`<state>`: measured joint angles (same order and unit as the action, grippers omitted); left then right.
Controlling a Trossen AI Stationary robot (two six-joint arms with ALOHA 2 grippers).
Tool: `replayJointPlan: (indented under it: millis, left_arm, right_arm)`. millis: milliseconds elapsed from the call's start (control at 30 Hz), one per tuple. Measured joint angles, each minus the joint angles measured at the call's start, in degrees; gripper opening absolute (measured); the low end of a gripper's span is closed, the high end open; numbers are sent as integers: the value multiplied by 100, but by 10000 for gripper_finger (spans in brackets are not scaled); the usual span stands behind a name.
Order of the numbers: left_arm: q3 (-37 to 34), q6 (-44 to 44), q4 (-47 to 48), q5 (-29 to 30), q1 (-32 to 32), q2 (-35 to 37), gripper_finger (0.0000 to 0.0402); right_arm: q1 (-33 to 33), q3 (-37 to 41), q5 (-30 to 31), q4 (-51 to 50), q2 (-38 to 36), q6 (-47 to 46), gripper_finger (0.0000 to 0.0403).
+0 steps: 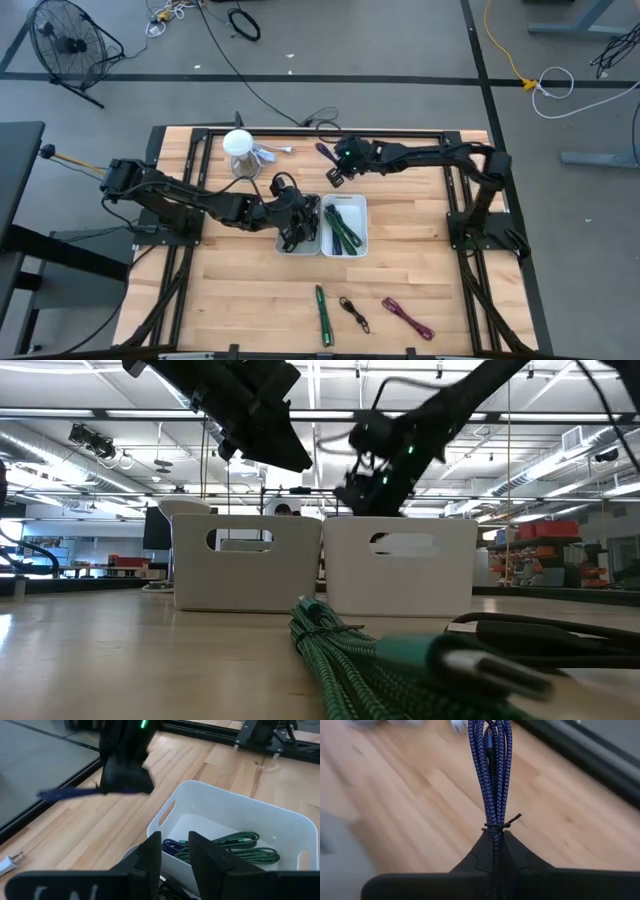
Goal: Pick & Place USB Port
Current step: Put the purple charger cable into the white bin
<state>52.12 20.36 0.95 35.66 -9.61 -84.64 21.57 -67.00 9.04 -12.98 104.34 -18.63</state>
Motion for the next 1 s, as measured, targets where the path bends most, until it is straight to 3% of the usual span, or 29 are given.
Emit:
replayJointPlan:
  millis: [200,467,733,1000]
  left_arm:
    - [0,0,-15,2,0,0,103]
    - [0,-4,0,2,0,0,103]
    - [0,-9,22,2,0,-2,103]
    - [0,-10,59,1,0,-2,103]
  right_arm:
    - [-430,-2,108,-368,-962,10,8]
    - [-1635,-2,1081,-1118,-1835,-470,6]
    - [-2923,-4,1891,-1296,-1981,-1219,6]
    - [-3879,-4,3240,-2149,-1981,-2898,6]
